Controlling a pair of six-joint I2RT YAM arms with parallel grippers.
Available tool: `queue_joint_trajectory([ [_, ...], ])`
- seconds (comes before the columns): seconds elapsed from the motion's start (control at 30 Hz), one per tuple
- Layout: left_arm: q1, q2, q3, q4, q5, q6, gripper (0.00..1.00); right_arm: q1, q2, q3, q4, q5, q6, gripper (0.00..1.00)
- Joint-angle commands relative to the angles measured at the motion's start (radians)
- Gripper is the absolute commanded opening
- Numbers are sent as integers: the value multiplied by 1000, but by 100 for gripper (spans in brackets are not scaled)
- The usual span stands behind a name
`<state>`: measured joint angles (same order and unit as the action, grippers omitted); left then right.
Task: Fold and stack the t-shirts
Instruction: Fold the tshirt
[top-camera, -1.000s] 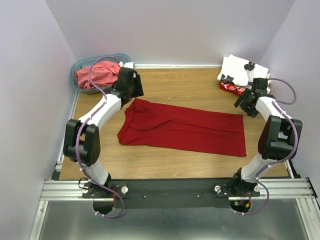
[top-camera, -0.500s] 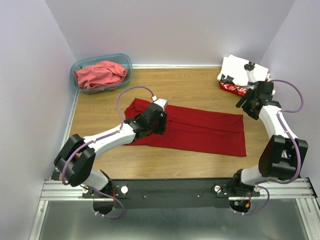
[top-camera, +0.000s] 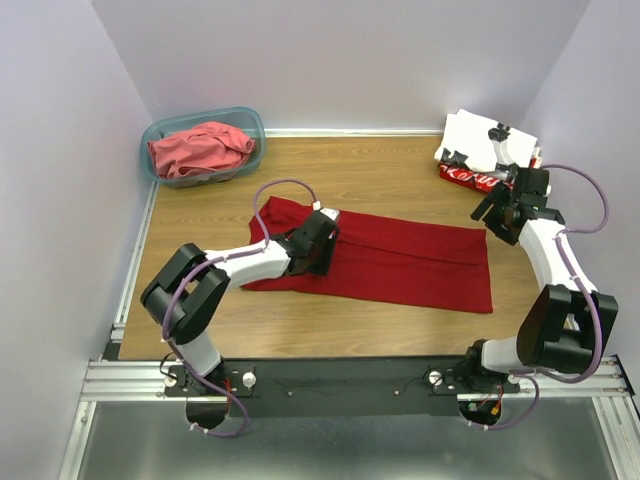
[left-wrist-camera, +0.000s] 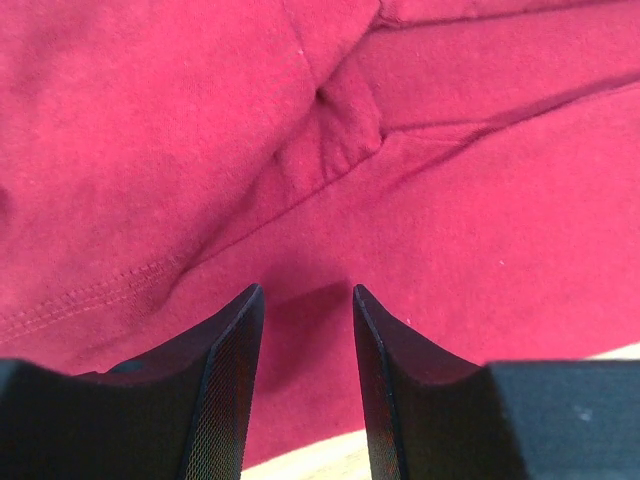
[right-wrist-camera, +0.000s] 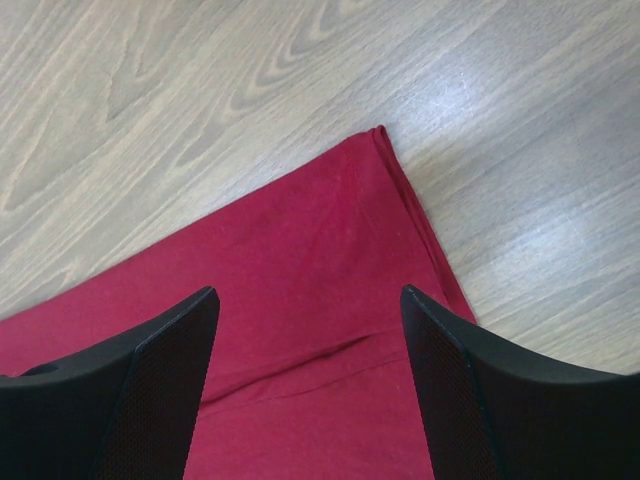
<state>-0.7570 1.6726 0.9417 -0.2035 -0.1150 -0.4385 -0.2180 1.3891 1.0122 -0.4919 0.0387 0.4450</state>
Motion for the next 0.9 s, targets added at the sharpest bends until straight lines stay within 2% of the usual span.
queue_joint_trajectory([
  [0.0,1,18,45,18,-72,11,49,-4,-38,-15,-36,-8,-2,80],
  [0.5,53,49,74,3,-132,34,49,-4,-50,-17,-53,-7,-9,80],
  [0.87,77,73,103,-7,-123,61,48,-6,-39,-18,-54,-8,-12,80],
])
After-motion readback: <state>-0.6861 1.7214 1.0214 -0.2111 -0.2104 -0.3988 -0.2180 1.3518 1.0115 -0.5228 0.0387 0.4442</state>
